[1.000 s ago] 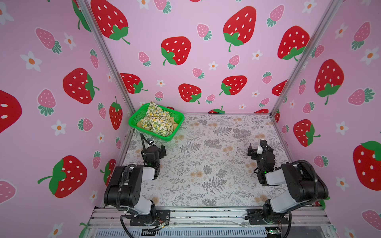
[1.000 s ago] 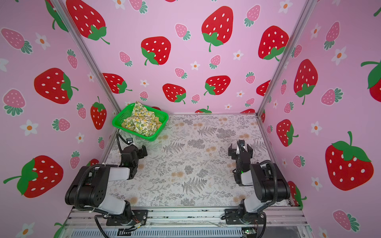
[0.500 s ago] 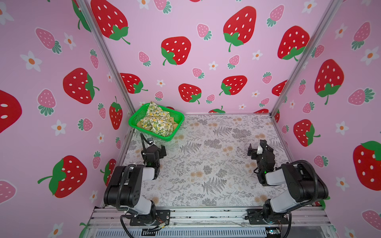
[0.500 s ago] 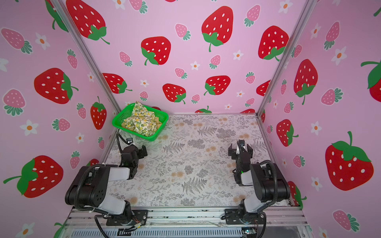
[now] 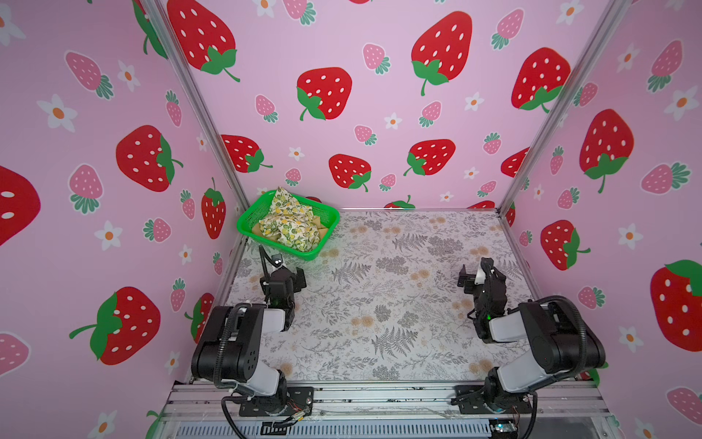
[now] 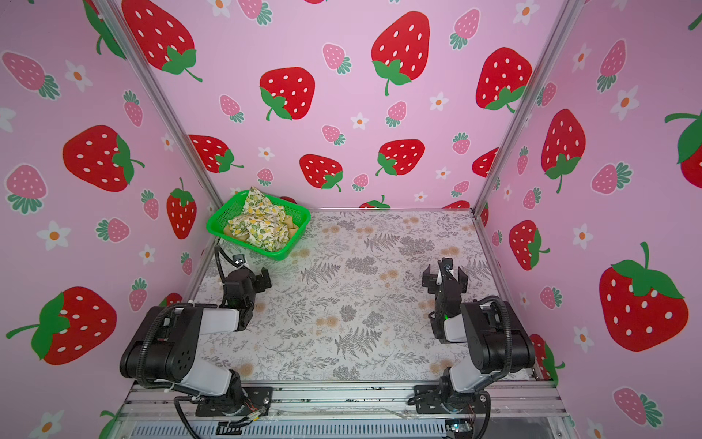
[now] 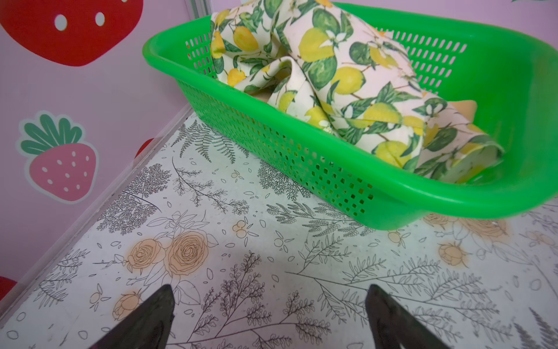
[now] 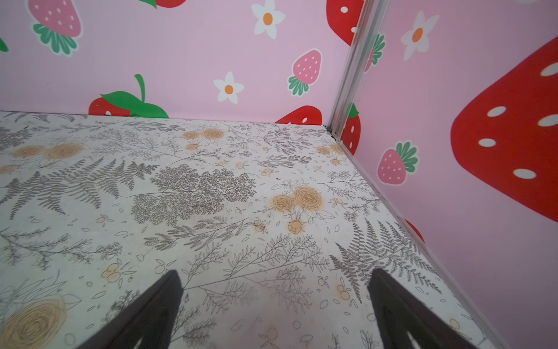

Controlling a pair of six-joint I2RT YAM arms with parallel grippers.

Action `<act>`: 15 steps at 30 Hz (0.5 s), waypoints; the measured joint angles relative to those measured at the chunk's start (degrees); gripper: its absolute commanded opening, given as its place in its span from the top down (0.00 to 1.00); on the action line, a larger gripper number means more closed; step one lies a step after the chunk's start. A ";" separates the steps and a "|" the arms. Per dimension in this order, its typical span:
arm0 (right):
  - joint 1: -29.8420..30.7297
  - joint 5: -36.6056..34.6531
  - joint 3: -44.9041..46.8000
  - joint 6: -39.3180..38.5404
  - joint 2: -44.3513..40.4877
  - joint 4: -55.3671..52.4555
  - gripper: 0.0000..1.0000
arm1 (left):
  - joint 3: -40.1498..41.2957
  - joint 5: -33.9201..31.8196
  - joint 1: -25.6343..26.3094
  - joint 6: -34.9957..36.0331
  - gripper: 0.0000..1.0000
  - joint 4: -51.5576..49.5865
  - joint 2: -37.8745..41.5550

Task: Fold and stack skirts
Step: Pick up the skirt from the basket.

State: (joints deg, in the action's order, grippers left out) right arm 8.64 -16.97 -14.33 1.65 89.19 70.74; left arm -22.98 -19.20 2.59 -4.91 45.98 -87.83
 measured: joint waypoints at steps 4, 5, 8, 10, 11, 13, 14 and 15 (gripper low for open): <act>1.42 -4.22 -2.19 0.00 -3.93 -4.94 0.00 | -0.24 -3.96 3.17 0.74 0.01 -3.02 3.65; 1.99 -5.33 -2.95 -0.04 -5.16 -5.99 0.00 | -1.05 -4.92 3.93 0.79 0.01 -6.10 5.46; 4.13 -8.13 -4.68 -0.24 -8.94 -9.25 0.01 | -5.16 -7.78 4.48 0.15 0.01 -14.49 9.62; 5.77 -9.42 -5.60 -0.22 -11.41 -11.85 0.00 | -6.97 -9.05 4.48 -1.16 0.01 -19.17 13.31; 6.73 -9.99 -6.23 -0.22 -12.55 -13.42 0.00 | -7.50 -9.42 4.48 -2.03 0.01 -21.62 15.39; 8.70 -10.82 -7.61 -0.20 -14.47 -16.26 0.00 | -8.46 -9.92 4.57 -4.83 0.01 -27.34 19.89; 9.75 -11.08 -8.50 -0.15 -15.37 -17.92 0.00 | -9.18 -9.94 4.59 -6.54 0.01 -30.64 22.23; 10.60 -11.15 -9.29 0.02 -16.06 -19.34 0.00 | -9.99 -9.81 4.61 -7.98 0.01 -33.33 24.06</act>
State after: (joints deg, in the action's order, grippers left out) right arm 19.25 -28.12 -23.62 1.67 73.12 51.40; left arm -32.97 -29.02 7.20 -12.88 12.64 -63.77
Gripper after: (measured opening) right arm 0.995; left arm 0.992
